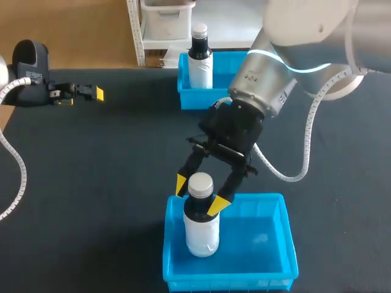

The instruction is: Pick up the bottle, and place it in the far bin if it is heavy, or in the near bin if it is light.

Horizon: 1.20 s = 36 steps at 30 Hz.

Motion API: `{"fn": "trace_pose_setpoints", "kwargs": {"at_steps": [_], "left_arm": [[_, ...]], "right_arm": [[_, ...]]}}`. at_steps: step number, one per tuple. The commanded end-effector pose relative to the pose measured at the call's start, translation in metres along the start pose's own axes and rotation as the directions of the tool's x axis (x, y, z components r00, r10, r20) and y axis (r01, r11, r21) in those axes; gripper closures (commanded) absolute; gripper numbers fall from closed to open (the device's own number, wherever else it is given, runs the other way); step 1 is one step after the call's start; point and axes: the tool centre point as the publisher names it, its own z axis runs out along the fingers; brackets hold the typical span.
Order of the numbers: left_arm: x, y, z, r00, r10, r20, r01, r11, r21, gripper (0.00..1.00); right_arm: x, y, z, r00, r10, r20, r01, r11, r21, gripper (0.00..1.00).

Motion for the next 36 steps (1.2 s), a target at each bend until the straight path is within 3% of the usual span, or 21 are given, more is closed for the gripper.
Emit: {"fn": "trace_pose_setpoints", "kwargs": {"at_steps": [1,8,12,15,19,25,30,32,36], "left_arm": [[0.000,0.000,0.000,1.000,0.000,0.000,0.000,1.000,0.000,0.00],[0.000,0.000,0.000,1.000,0.000,0.000,0.000,1.000,0.000,0.00],[0.000,0.000,0.000,1.000,0.000,0.000,0.000,1.000,0.000,0.00],[0.000,0.000,0.000,1.000,0.000,0.000,0.000,1.000,0.000,0.00],[0.000,0.000,0.000,1.000,0.000,0.000,0.000,1.000,0.000,0.00],[0.000,0.000,0.000,1.000,0.000,0.000,0.000,1.000,0.000,0.00],[0.000,0.000,0.000,1.000,0.000,0.000,0.000,1.000,0.000,0.00],[0.000,0.000,0.000,1.000,0.000,0.000,0.000,1.000,0.000,0.00],[0.000,0.000,0.000,1.000,0.000,0.000,0.000,1.000,0.000,0.00]], "right_arm": [[0.003,0.000,-0.006,1.000,0.022,-0.002,-0.022,1.000,0.000,0.00],[0.029,0.013,-0.040,0.988,0.154,-0.034,-0.152,0.987,0.057,0.00],[0.046,0.017,-0.072,0.964,0.262,-0.036,-0.254,0.955,0.157,0.00],[0.060,0.017,-0.096,0.936,0.350,-0.028,-0.331,0.906,0.264,0.00],[0.078,0.011,-0.127,0.884,0.467,0.020,-0.432,0.799,0.418,0.00],[0.104,-0.002,-0.164,0.827,0.550,0.117,-0.509,0.644,0.572,0.00],[0.126,-0.006,-0.191,0.748,0.619,0.240,-0.590,0.454,0.667,0.00],[0.133,-0.005,-0.200,0.702,0.652,0.286,-0.620,0.362,0.696,0.00],[0.143,-0.003,-0.208,0.619,0.706,0.345,-0.661,0.230,0.714,0.00]]}}
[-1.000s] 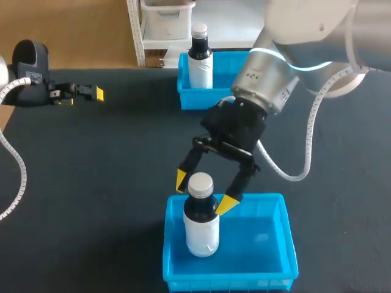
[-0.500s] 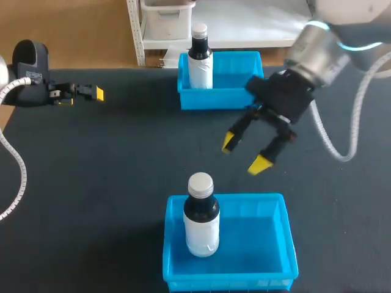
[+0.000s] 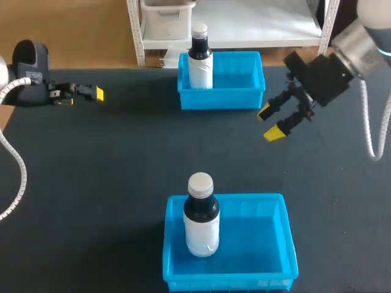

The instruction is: Pick up the bottle, and place it in the far bin if it is heavy, or in the near bin if it is light.

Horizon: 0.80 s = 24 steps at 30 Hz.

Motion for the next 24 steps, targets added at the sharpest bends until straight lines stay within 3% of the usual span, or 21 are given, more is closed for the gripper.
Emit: {"fn": "trace_pose_setpoints", "kwargs": {"at_steps": [1,3,6,9,14,24], "left_arm": [[0.000,0.000,0.000,1.000,0.000,0.000,0.000,1.000,0.000,0.00],[0.000,0.000,0.000,1.000,0.000,0.000,0.000,1.000,0.000,0.00],[0.000,0.000,0.000,1.000,0.000,0.000,0.000,1.000,0.000,0.00],[0.000,0.000,0.000,1.000,0.000,0.000,0.000,1.000,0.000,0.00],[0.000,0.000,0.000,1.000,0.000,0.000,0.000,1.000,0.000,0.00],[0.000,0.000,0.000,1.000,0.000,0.000,0.000,1.000,0.000,0.00]], "right_arm": [[0.011,0.003,-0.004,0.957,0.285,0.049,-0.285,0.903,0.322,0.00],[0.017,0.002,-0.005,0.924,0.380,0.049,-0.369,0.850,0.376,0.00],[0.029,0.003,-0.006,0.848,0.523,0.081,-0.498,0.737,0.456,0.00],[0.036,0.004,-0.007,0.811,0.578,0.097,-0.544,0.681,0.491,0.00],[0.038,0.004,-0.009,0.805,0.587,0.084,-0.535,0.656,0.533,0.00],[0.038,0.004,-0.009,0.805,0.587,0.084,-0.535,0.656,0.533,0.00]]}}
